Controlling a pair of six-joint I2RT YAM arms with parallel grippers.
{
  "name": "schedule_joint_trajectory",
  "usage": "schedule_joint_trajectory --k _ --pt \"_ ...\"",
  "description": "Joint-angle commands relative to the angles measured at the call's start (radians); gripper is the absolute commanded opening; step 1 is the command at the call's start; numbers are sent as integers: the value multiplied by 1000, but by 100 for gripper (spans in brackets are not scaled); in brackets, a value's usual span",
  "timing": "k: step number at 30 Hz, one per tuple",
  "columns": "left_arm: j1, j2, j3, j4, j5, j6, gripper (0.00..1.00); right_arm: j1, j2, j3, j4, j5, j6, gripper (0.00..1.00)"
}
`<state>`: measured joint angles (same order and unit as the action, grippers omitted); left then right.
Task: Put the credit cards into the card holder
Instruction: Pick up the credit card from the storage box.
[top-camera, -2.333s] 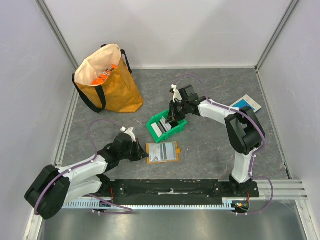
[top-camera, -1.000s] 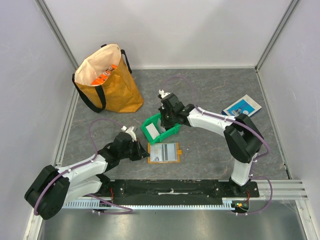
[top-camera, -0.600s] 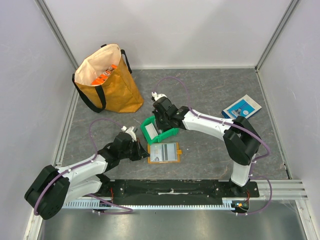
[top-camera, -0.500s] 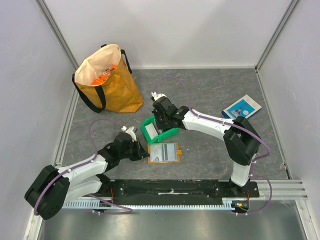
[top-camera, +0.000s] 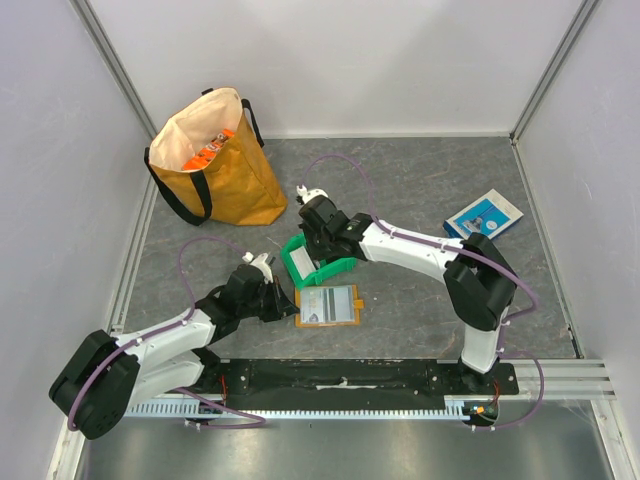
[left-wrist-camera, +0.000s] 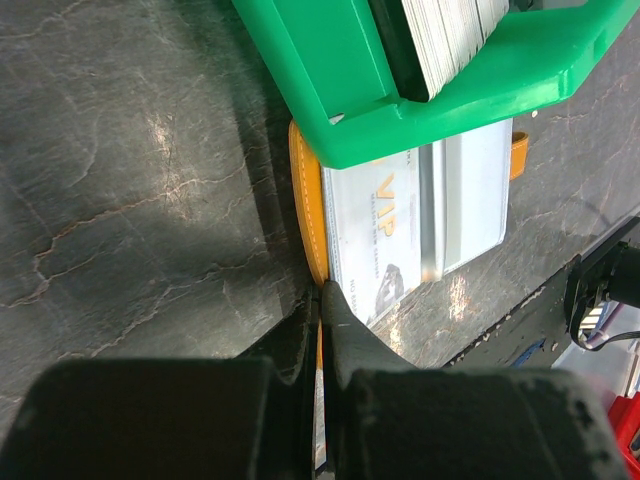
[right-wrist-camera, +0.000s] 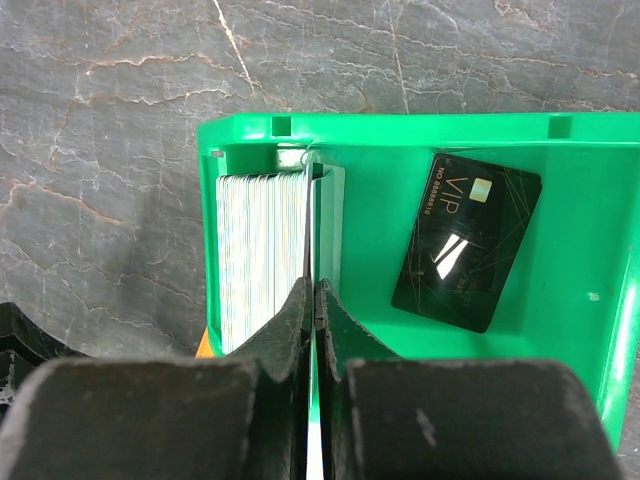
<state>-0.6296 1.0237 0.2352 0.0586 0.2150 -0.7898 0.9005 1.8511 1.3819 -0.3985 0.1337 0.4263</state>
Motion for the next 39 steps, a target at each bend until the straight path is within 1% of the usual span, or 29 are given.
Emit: schedule_joint_trajectory --k 1,7,13,18,21,26,28,32,34,36,39 --pt "1 -10 9 33 -5 41 2 11 30 52 -7 -31 20 5" --pt "1 -7 10 33 -5 46 2 12 56 66 -5 -83 40 6" --pt "2 -7 9 33 -5 47 2 9 50 71 -7 -66 46 10" --pt "4 -10 9 33 -6 47 2 6 25 68 -8 -34 46 10" --pt "4 -10 7 33 -8 47 2 3 14 66 -13 -19 40 7" --pt "4 -10 9 33 -6 47 2 -3 10 68 -22 -16 32 7" --pt "4 -10 9 33 -6 49 2 -3 4 69 -23 -22 32 10" --pt "4 -7 10 33 -8 47 2 -5 6 75 -22 -45 35 10" --pt "2 -5 10 35 -5 47 2 -5 14 80 -22 -69 35 12" --pt "4 -7 12 35 -5 47 2 -3 20 80 -19 -83 42 12" --pt "1 -8 10 33 -6 47 2 -5 25 82 -16 -83 45 15"
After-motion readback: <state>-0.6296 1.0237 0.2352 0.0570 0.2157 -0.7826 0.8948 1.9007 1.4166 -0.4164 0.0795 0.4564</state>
